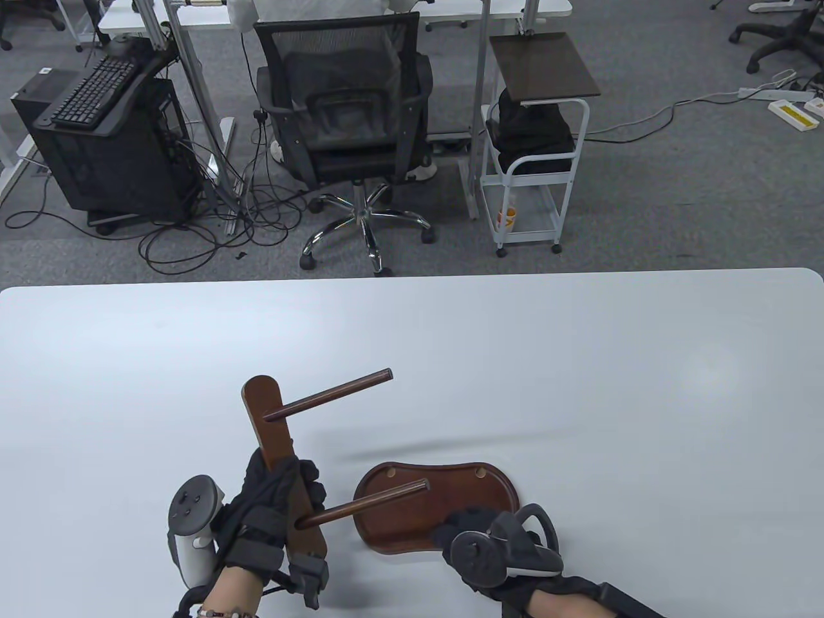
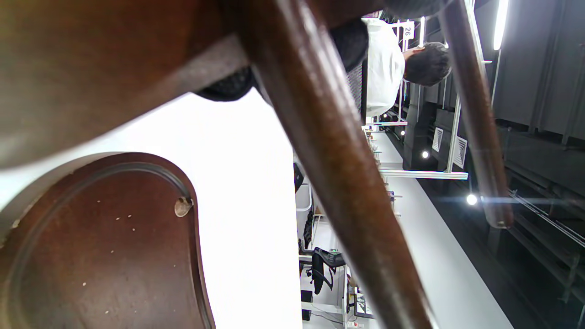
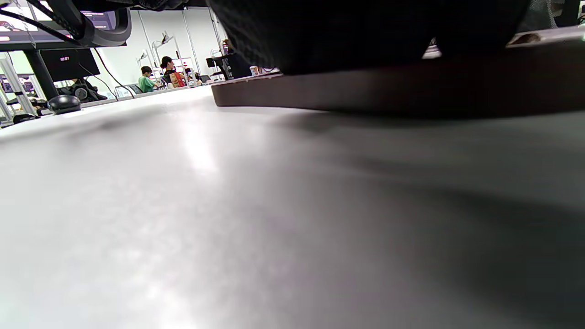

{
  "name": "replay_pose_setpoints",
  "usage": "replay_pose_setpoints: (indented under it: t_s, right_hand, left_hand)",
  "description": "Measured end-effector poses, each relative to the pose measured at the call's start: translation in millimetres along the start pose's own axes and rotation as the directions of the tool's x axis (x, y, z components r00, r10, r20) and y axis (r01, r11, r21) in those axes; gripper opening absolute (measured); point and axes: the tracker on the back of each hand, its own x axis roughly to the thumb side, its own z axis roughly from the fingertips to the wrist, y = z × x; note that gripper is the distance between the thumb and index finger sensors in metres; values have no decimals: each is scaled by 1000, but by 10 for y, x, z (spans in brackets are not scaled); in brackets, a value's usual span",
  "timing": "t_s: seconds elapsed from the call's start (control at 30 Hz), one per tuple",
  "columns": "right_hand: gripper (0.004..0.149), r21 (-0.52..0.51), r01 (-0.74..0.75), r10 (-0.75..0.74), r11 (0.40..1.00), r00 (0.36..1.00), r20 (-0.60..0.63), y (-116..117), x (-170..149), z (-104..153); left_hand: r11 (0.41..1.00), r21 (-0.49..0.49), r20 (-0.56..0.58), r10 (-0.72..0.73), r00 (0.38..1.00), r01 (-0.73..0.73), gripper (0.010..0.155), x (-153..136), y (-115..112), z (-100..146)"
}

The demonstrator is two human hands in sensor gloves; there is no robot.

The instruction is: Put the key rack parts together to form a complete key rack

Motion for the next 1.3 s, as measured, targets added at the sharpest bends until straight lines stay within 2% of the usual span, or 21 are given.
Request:
replay_pose_setpoints:
  t_s: [0.23, 0.5, 0.6, 0.77, 0.97, 1.1, 1.3]
  right_hand:
    - [41, -4, 112, -112, 994, 994, -1, -16, -88, 31]
    - [44, -89, 276, -275, 957, 961, 22, -58, -198, 88]
    - [48, -115, 309, -304, 944, 951, 65, -90, -193, 101]
    - [61, -202, 318, -285, 926, 943, 172, -203, -117, 120]
    - [81, -252, 247, -186, 936, 952, 242, -300, 26, 115]
    - [85, -272, 175, -108, 946, 964, 245, -356, 105, 93]
    - [89, -276, 139, -86, 951, 977, 197, -380, 107, 60]
  left_hand:
    - [1000, 1, -30, 9, 1000, -9, 60, -41, -7, -9]
    - [1000, -7, -51, 22, 998, -23, 65, -74, -29, -21]
    - [1000, -13, -44, 26, 999, -27, 66, -96, -55, -35]
    - [997, -44, -28, 64, 998, -66, 72, -145, -158, -55]
    - [980, -144, -33, 136, 990, -140, 76, -192, -389, -53]
    - [968, -199, -31, 153, 988, -156, 80, -205, -571, -29]
    - [953, -246, -33, 176, 984, -179, 84, -191, -762, -2]
